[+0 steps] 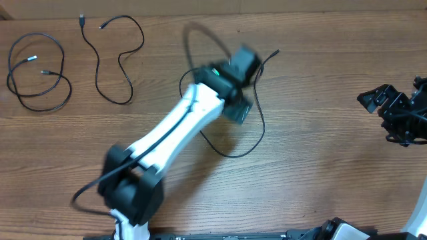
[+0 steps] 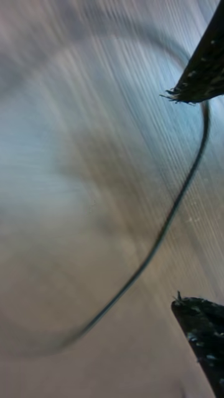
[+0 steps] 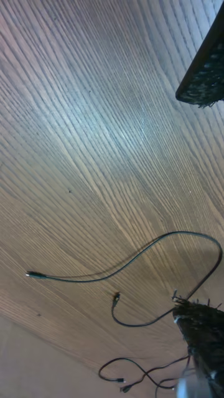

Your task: Untangle cables

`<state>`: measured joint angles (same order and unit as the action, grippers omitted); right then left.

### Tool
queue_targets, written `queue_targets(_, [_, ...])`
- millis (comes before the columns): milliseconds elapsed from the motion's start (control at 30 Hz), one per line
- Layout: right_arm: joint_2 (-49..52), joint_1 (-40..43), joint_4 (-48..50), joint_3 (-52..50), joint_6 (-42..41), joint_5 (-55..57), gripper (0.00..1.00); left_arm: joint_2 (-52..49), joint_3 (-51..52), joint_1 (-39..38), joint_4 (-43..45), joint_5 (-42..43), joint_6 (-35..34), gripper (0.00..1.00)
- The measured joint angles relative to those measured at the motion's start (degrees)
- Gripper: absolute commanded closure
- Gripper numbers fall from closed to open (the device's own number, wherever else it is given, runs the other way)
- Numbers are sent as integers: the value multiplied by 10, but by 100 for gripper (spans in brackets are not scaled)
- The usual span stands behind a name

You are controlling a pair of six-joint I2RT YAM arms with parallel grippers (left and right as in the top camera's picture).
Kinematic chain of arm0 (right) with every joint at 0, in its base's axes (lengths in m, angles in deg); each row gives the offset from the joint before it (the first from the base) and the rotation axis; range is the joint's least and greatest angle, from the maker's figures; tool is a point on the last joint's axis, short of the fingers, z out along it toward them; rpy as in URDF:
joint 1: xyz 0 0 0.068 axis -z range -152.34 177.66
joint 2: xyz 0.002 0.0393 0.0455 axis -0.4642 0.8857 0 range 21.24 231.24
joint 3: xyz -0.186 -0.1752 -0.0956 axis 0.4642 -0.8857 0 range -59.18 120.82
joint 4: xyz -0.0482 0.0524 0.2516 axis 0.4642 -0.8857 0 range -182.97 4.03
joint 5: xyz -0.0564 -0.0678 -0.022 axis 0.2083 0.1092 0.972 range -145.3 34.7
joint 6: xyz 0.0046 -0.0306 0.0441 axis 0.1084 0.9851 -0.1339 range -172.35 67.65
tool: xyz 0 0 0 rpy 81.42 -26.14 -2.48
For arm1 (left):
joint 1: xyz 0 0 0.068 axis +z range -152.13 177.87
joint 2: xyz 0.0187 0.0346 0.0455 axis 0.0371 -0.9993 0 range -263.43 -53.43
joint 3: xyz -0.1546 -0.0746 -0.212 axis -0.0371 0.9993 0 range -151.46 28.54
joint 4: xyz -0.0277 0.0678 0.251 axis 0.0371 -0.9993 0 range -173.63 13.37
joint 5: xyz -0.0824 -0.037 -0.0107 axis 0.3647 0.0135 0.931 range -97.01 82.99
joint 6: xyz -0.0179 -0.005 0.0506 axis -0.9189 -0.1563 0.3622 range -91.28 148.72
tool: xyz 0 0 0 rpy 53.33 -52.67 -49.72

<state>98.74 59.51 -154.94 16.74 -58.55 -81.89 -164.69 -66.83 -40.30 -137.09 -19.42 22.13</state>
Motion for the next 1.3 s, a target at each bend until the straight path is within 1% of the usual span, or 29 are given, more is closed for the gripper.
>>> queue_targets(67, [-1, 0, 0, 0, 1, 0, 0, -10, 59, 0, 16, 6, -5, 0])
queue_targets(133, [-1, 0, 0, 0, 1, 0, 0, -8, 77, 1, 19, 13, 3, 0])
queue_targets(267, [-1, 0, 4, 0, 2, 0, 0, 10, 77, 0, 9, 38, 84, 0])
queue_targets(467, [-1, 0, 4, 0, 2, 0, 0, 19, 77, 0, 29, 171, 209, 1])
queue_targets(600, [-1, 0, 4, 0, 2, 0, 0, 19, 78, 0, 53, 247, 250, 0])
queue_targets(733, [-1, 0, 4, 0, 2, 0, 0, 19, 79, 0, 54, 281, 267, 0])
queue_targets(933, [-1, 0, 12, 0, 2, 0, 0, 19, 80, -3, 41, 298, 276, 0])
queue_targets(1067, [-1, 0, 13, 0, 3, 0, 0, 19, 80, -19, 40, 297, 278, 0])
queue_targets(1300, [-1, 0, 13, 0, 2, 0, 0, -7, 80, -52, 13, 267, 280, 0])
